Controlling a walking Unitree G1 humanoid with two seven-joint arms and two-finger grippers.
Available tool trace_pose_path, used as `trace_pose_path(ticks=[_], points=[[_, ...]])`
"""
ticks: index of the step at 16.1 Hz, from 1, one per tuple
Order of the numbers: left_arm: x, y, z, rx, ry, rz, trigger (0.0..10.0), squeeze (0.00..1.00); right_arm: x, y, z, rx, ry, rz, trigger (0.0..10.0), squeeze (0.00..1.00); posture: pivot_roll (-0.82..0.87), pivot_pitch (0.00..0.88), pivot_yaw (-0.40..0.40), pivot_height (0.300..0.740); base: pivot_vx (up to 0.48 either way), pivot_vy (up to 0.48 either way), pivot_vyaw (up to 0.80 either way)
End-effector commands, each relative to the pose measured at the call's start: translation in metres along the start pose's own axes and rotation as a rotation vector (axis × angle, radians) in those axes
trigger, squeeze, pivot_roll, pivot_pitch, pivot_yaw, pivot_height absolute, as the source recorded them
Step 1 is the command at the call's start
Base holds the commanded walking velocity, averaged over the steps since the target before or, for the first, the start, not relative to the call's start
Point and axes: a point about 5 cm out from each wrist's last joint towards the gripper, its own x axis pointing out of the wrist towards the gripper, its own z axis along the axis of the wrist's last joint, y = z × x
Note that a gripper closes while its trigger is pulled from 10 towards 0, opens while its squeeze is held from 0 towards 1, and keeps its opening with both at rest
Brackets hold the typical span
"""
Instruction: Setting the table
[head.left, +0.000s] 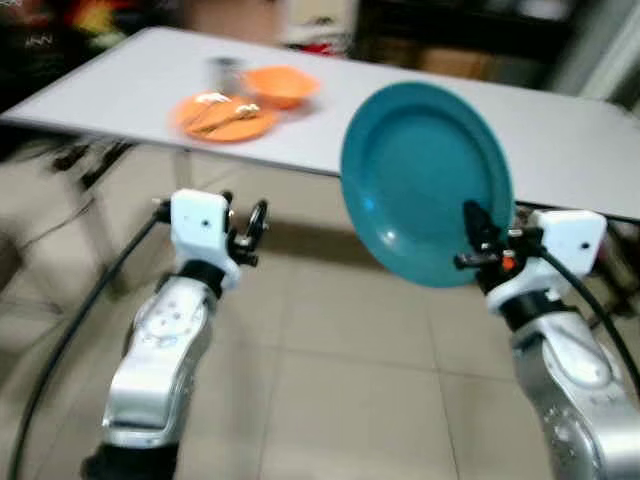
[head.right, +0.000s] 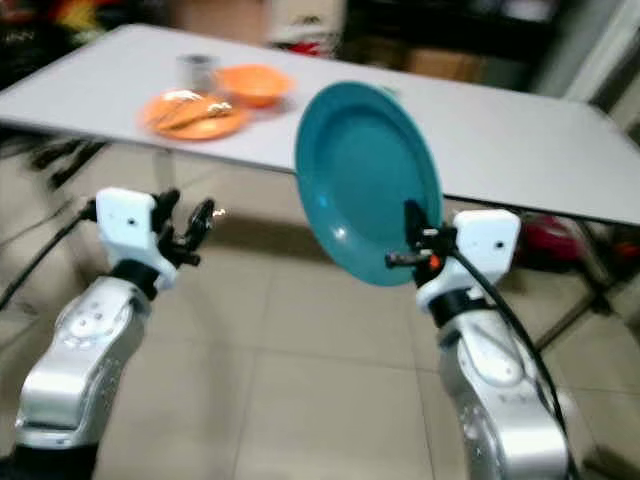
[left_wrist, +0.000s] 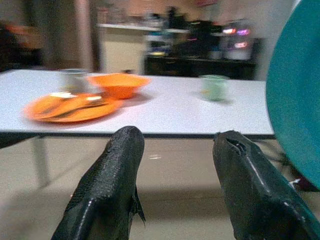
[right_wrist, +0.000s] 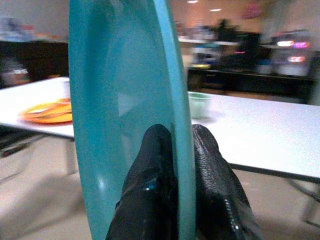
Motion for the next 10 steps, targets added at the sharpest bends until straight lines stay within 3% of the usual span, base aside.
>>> trace_pose_path(ticks=[1,10], points=[[-0.0003,-0.0035,0.004,0.013,-0.014,-0.025,10.0,0.0,0.0006,-0.0019,0.0077,-0.007,-0.035,-0.012,10.0,0.0,-0.04,0.0,-0.072,0.74,0.428,0.0,-0.41],[-0.0045,0.0003,-0.0015,0.03,0.014,-0.03,10.0,0.0,-0.0044,-0.0018,0.0025,-0.001,-0.018,-0.016,10.0,0.0,-0.03,0.0,-0.059,0.74,0.423,0.0,0.0]])
